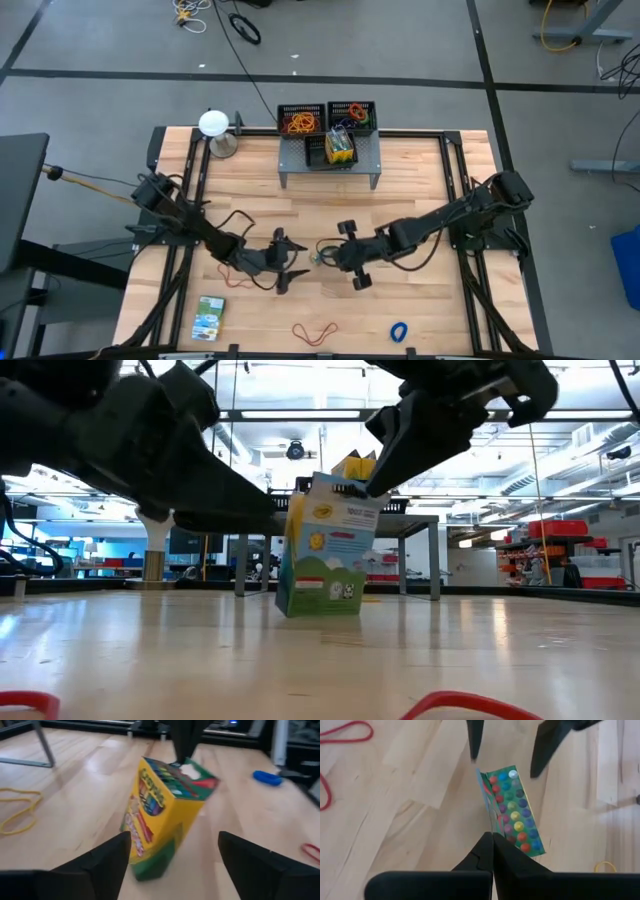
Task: Pick & Place Office Desk Supplies
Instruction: Put the crayon box into the bottom black basket on the shelf
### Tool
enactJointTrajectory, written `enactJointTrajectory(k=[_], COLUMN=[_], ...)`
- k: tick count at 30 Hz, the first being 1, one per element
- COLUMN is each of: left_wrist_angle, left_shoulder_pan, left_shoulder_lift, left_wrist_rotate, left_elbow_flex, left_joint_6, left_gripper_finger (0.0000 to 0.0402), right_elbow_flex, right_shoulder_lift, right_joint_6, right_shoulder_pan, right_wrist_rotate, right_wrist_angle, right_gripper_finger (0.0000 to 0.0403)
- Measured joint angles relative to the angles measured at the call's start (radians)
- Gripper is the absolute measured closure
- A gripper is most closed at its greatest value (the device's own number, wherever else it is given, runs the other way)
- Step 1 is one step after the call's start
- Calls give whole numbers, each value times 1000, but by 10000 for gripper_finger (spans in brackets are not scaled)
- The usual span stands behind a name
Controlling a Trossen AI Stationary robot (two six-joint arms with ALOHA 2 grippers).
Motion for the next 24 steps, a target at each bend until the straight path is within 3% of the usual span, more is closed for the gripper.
enactJointTrajectory(k=[3, 16, 24], left_wrist_angle=[-23, -47, -50], left_shoulder_pan=[8, 11, 9], left_shoulder_lift=[30, 92, 92], left_wrist_rotate=[-41, 10, 10], left_elbow_flex=[33, 118, 118], left_joint_6=[2, 0, -30], left_gripper_finger=[88, 101, 144], right_elbow_flex=[0, 0, 0], right_shoulder_lift=[0, 0, -1], right_joint_6=[-5, 20, 54], right_shoulder_pan=[-12, -38, -33], right_wrist_rotate=[-8, -10, -10], right_wrist_angle=[16, 50, 69], right_gripper_finger=[402, 400, 367])
